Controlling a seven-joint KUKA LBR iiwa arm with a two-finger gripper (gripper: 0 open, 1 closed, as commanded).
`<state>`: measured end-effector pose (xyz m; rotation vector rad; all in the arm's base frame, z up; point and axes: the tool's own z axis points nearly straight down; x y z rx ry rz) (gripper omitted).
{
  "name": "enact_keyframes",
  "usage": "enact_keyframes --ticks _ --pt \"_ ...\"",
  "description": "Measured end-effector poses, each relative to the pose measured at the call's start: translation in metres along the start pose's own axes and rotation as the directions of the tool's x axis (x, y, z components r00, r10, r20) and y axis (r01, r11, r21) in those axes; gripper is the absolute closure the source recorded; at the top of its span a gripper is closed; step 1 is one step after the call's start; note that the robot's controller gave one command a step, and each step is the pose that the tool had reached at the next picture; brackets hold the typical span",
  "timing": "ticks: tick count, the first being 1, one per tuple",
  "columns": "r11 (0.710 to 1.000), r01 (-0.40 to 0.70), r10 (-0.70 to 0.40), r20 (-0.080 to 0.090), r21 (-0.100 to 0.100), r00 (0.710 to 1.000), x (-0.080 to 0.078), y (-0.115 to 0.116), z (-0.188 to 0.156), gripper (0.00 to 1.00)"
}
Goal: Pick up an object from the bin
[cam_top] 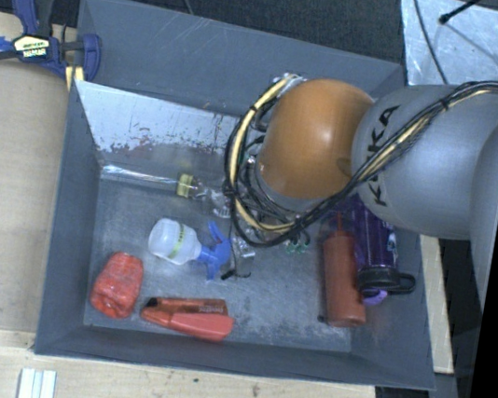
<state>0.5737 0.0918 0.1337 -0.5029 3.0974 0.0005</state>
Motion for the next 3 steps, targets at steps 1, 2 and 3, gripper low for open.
enact_keyframes --ticks 1,2,3 --pt "0.962 0.274 -0.274 -0.002 -0.001 0.962 -0.0007 0.0110 0.0391 1.00" --pt "0.962 0.274 -0.274 -0.002 -0.002 0.962 -0.0008 0.0109 0.0390 1.00" --pt "0.962 0.273 -0.273 -0.003 -0.002 0.962 -0.0008 0.0108 0.0390 1.00"
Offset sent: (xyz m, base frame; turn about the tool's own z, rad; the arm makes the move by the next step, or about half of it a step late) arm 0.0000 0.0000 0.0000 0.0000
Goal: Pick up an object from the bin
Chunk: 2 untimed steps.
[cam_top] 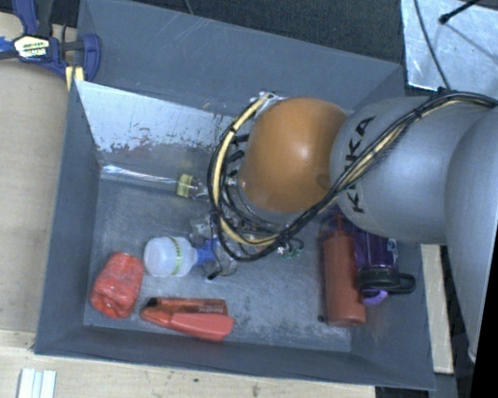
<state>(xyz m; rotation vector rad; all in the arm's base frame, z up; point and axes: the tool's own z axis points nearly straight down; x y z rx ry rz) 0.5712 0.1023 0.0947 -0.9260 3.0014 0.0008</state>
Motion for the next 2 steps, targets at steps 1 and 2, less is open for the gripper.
enact_keyframes --ticks 1,2 --pt "1.000 0.000 0.000 0.000 0.000 1.000 0.0000 0.0000 0.0000 1.00" --pt "1.000 -0.001 0.001 -0.001 0.000 1.000 0.0001 -0.0001 0.0000 1.00"
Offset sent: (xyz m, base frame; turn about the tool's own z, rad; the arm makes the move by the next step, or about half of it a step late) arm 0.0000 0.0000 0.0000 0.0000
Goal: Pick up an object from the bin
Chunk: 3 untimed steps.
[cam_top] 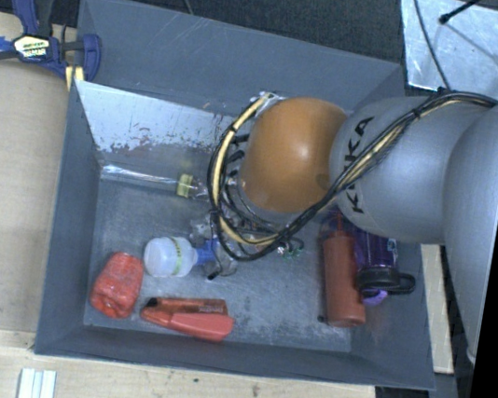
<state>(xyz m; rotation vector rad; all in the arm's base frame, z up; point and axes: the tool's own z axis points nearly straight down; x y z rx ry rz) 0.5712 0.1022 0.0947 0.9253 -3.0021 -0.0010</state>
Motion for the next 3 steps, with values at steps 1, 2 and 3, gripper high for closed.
enact_keyframes --ticks 1,2,3 --pt "1.000 0.000 0.000 0.000 0.000 1.000 0.0000 0.0000 0.0000 1.00" --pt "1.000 0.000 0.000 -0.001 0.000 1.000 0.0001 -0.0001 0.0000 1.00" --pt "1.000 0.000 0.000 -0.001 0.000 1.000 0.0002 -0.0002 0.0001 1.00"
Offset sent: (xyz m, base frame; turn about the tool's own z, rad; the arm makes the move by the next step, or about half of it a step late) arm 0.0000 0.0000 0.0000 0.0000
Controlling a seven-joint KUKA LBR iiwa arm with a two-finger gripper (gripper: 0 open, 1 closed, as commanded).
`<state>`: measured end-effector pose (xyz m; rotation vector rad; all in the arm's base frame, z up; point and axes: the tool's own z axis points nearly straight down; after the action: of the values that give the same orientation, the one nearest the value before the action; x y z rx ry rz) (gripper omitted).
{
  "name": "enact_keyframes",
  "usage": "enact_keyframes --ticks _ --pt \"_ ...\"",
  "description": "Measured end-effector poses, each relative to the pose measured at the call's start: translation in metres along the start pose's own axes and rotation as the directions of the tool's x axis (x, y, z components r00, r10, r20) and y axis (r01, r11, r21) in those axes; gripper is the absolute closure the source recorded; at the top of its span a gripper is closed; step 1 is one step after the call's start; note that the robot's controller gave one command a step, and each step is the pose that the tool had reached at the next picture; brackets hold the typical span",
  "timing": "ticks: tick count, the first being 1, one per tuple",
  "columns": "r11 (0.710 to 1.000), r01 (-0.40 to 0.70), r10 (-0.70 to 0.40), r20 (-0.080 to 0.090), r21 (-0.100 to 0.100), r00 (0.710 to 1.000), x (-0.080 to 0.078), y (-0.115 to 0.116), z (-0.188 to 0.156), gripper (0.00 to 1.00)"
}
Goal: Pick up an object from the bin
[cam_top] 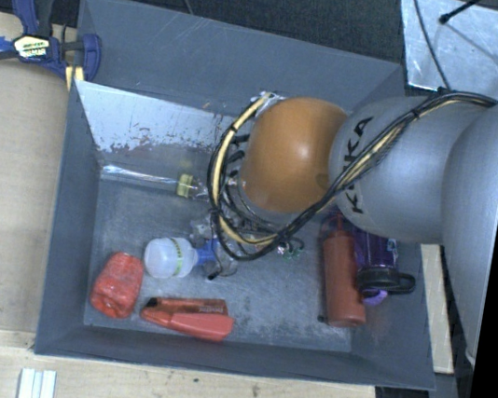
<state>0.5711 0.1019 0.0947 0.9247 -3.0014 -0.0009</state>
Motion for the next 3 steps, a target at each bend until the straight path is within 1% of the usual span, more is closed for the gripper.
enact_keyframes --ticks 3 --pt "1.000 -0.001 0.001 0.000 0.000 1.000 0.0001 -0.0001 0.0000 1.00"
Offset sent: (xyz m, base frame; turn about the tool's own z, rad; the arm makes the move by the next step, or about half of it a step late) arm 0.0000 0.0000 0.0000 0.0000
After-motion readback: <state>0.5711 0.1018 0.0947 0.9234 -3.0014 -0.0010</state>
